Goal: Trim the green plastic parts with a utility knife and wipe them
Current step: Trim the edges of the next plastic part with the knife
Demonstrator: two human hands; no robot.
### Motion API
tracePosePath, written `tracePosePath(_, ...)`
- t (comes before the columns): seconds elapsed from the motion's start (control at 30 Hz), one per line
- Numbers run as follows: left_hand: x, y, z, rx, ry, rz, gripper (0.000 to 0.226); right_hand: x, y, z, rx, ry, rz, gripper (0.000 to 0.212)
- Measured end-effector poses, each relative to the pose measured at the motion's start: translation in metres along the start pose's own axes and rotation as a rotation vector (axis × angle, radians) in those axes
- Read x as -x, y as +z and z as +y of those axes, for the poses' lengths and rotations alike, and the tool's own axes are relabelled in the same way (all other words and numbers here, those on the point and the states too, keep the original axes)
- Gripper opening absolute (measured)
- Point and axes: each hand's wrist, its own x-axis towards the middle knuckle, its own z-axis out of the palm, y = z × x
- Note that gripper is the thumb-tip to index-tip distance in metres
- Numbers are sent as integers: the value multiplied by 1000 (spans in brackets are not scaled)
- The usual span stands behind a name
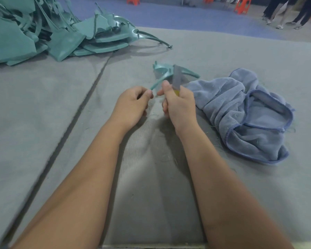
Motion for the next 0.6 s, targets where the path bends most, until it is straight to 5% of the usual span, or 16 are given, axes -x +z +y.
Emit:
tracePosePath(0.2, -2, -3, 0, 46, -93, 60, 28, 0, 5, -2, -26, 115, -187, 56)
tracePosePath(0.37, -2, -3, 0, 168, -100, -65, 27, 1, 2, 0, 76, 12, -173, 30)
tracePosePath(0.6, -3, -5, 8, 295, -191, -172, 18, 2, 0, 0, -65, 87, -280, 27)
